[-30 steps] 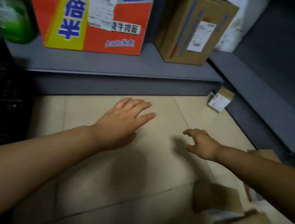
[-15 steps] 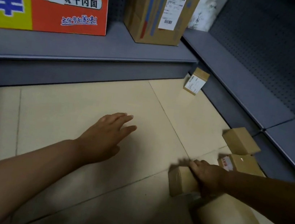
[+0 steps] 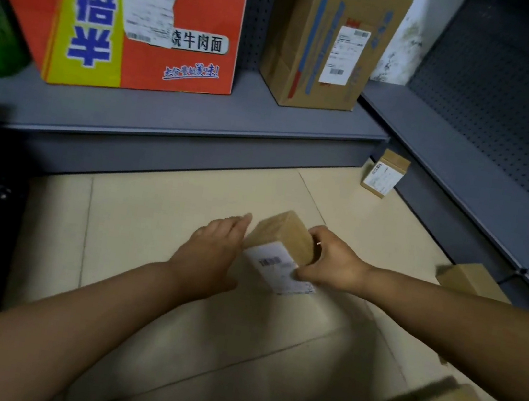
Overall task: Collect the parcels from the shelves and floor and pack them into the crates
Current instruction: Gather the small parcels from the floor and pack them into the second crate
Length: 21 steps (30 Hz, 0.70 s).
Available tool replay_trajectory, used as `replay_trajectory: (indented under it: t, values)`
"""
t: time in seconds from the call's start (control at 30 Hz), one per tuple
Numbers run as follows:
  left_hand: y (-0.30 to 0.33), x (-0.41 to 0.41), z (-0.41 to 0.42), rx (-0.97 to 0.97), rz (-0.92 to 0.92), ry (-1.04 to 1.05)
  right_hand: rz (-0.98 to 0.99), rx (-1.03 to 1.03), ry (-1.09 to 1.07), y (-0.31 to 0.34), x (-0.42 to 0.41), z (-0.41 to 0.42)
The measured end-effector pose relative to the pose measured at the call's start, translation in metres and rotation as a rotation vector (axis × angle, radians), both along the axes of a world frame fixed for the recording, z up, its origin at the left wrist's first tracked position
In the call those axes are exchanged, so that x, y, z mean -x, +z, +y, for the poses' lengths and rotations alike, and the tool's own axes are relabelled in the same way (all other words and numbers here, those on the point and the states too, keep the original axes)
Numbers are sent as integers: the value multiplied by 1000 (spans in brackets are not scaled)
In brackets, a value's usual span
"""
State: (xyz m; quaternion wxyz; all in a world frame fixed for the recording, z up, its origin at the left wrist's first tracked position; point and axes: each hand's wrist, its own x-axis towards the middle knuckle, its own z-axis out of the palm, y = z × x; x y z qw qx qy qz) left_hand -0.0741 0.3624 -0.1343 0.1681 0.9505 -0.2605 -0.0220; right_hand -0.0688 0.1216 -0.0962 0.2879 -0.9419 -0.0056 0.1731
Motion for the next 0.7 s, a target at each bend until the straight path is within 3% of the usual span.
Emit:
replay_trajectory:
  t: [0.1, 0.23, 0.37, 0.7]
  values:
    - [7, -6, 18, 147, 33, 105, 97, -293, -122, 6, -10, 26]
    - [21, -12, 42, 201, -56, 112, 204, -490, -121, 14, -19, 53]
    - [34, -15, 64, 76, -152, 63, 270, -520, -64, 24, -23, 78]
    - [82, -3, 136, -380, -503, -253, 206, -445, 116, 54, -30, 148]
